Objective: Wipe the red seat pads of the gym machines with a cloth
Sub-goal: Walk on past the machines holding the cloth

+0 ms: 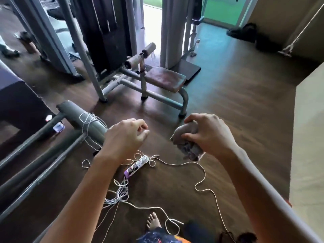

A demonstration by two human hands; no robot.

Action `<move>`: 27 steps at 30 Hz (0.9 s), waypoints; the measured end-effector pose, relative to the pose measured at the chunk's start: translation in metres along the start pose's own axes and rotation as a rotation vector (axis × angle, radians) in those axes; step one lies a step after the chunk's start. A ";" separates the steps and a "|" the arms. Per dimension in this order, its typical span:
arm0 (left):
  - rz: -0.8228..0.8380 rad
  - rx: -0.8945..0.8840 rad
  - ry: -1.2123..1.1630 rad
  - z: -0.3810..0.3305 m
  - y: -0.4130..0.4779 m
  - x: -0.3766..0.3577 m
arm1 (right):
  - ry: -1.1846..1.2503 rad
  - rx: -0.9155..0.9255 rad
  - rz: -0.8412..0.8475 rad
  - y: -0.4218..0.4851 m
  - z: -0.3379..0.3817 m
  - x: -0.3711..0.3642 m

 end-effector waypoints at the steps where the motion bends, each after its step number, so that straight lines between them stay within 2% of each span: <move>1: 0.004 0.006 -0.002 -0.002 0.019 0.001 | 0.008 0.003 0.003 0.020 -0.004 0.000; 8: -0.028 0.066 0.023 -0.012 0.152 0.005 | 0.047 0.051 0.084 0.167 -0.042 -0.008; 16: -0.138 0.306 0.031 -0.010 0.290 0.023 | 0.036 0.268 0.138 0.353 -0.058 -0.001; 21: -0.187 0.459 -0.021 0.010 0.347 0.036 | 0.047 0.446 0.202 0.456 -0.037 -0.017; 27: -0.296 0.642 -0.086 0.072 0.401 0.063 | 0.097 0.656 0.287 0.555 0.021 -0.049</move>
Point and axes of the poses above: each hand's wrist, its own y-axis towards the middle knuckle, its own x-axis out of the back of the hand, z = x × y, the point moved 7 cm from there along y, towards the middle knuckle, and after that the axes turned 12 degrees about x, right-handed, at the moved point
